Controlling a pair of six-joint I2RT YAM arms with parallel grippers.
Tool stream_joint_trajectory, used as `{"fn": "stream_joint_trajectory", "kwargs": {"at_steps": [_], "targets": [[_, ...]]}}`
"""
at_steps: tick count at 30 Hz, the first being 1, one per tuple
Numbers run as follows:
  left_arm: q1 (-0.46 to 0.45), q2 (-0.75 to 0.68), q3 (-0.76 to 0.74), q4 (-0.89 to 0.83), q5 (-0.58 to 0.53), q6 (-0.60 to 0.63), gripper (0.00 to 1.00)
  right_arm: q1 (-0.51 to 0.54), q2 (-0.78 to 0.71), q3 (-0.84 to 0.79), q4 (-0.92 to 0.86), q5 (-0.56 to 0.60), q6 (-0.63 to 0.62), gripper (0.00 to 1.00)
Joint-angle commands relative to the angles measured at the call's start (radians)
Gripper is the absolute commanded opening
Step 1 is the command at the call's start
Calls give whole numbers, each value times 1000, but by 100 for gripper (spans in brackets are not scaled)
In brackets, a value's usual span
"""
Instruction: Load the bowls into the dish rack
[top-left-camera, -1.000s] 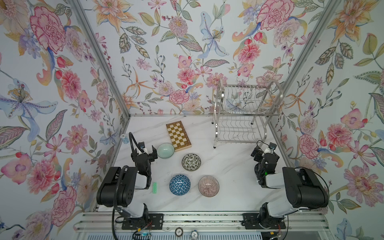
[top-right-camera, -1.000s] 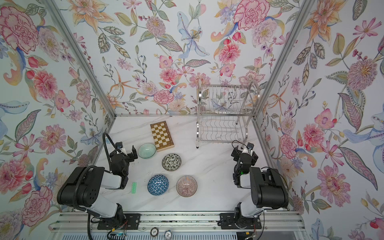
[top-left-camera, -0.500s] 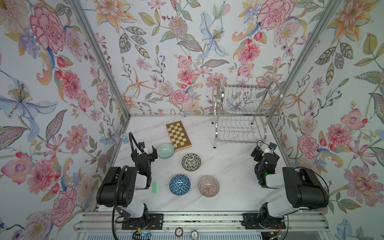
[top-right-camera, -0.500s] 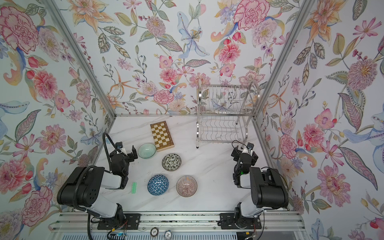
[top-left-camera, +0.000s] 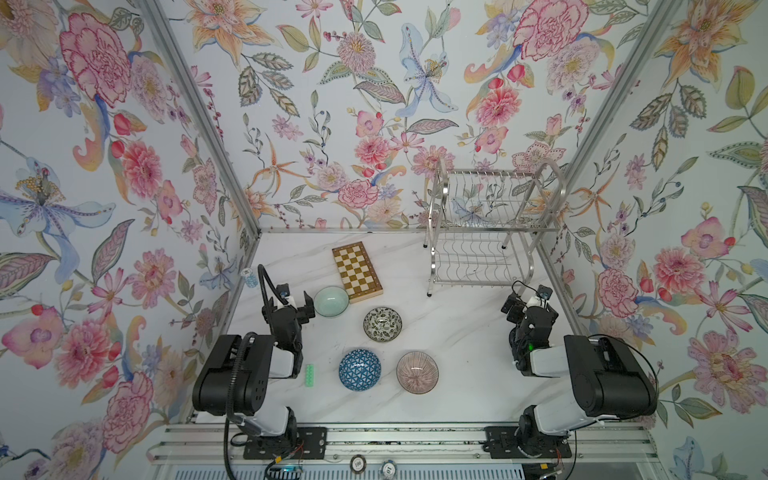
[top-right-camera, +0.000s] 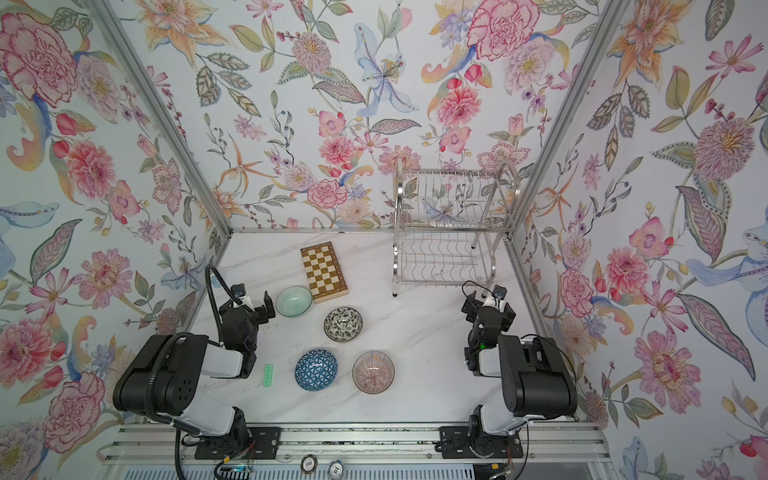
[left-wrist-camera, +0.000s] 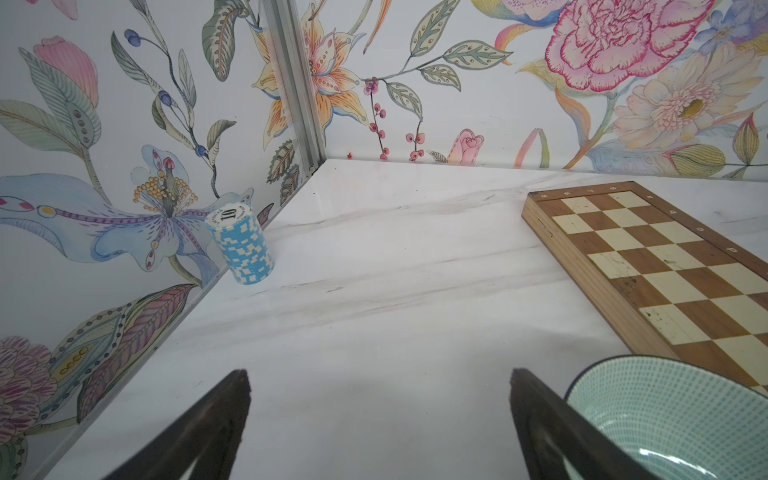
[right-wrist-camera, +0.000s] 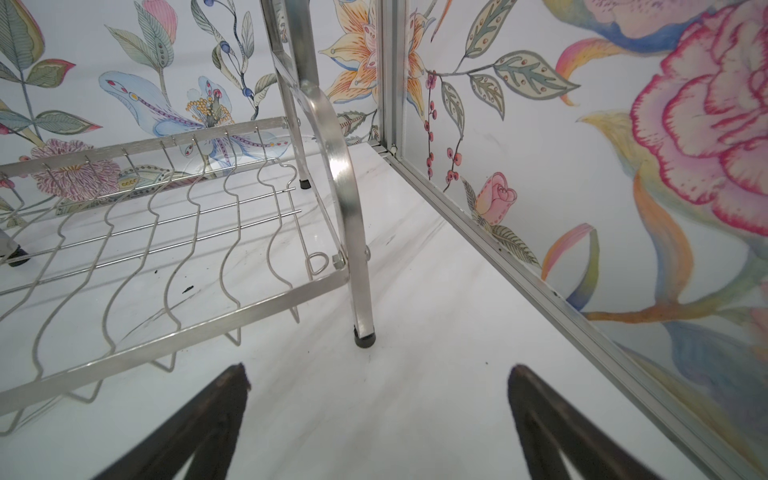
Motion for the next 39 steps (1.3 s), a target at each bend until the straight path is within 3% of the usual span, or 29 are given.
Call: {"fn": "stream_joint_trajectory", "kwargs": {"at_steps": [1, 8, 13, 16, 21, 28, 33, 39], "targets": [[-8, -55, 17, -15, -44, 8, 99, 5, -25, -26, 51, 12, -7, 98], [-7, -147, 59, -188, -89, -17, 99, 5, -53, -31, 40, -11, -19, 99], [-15, -262, 125, -419, -77, -57, 99, -13, -181, -17, -123, 56, 46, 99], [-21, -329, 232, -658, -22, -70, 99, -31, -195, -40, -88, 70, 68, 99], [-54, -398, 330, -796, 54, -70, 99, -29, -229, -42, -118, 107, 76, 99], [-156, -373, 423, -865, 164, -132, 99, -22, -279, -46, -154, 126, 80, 98], [-215, -305, 528, -999, 260, -146, 98, -6, -414, -31, -299, 78, 115, 98], [-222, -288, 614, -1145, 341, -164, 98, -11, -565, 7, -474, 3, 186, 99]]}}
